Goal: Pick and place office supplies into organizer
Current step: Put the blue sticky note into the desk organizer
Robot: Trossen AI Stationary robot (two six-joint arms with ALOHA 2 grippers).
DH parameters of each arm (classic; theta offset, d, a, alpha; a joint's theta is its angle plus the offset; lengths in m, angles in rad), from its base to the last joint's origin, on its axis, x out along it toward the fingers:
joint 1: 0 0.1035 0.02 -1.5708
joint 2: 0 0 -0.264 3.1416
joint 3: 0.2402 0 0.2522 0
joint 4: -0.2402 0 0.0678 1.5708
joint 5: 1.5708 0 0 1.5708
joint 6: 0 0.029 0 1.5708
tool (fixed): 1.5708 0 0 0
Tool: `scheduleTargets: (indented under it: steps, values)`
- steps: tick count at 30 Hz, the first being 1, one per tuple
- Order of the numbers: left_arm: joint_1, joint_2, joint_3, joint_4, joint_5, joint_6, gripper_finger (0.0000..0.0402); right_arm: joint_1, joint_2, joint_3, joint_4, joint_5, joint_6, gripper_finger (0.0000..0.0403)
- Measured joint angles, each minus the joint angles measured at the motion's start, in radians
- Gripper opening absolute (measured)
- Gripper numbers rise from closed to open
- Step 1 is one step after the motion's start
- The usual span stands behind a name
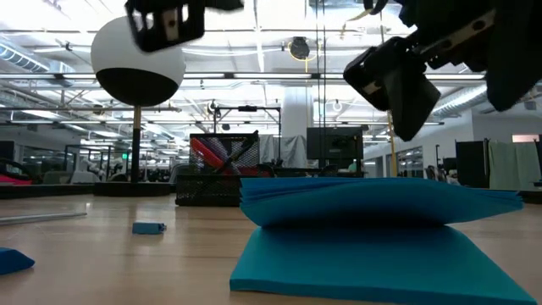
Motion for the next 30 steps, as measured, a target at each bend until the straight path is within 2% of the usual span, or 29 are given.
scheduleTargets:
  steps: [9, 14, 18, 23, 30]
  values:
    - [-0.019, 0.107, 0.000, 0.161, -0.029, -0.076, 0.0168, 0.000, 0.053, 0.000, 0.095, -0.003, -0.002, 0.0226]
    - [-0.019, 0.147, 0.000, 0.192, -0.037, -0.095, 0.0168, 0.000, 0.064, 0.000, 0.142, -0.001, -0.026, 0.0224]
    - [-0.029, 0.162, 0.000, 0.186, -0.052, -0.112, 0.0168, 0.000, 0.096, 0.000, 0.165, -0.001, -0.026, 0.0224]
    - [-0.051, 0.162, 0.000, 0.118, -0.146, -0.149, 0.0168, 0.000, 0.136, 0.000, 0.202, -0.003, -0.023, 0.0222]
    - [-0.062, 0.162, -0.010, 0.039, -0.153, -0.182, 0.0168, 0.000, 0.173, 0.000, 0.243, -0.003, 0.003, 0.0223]
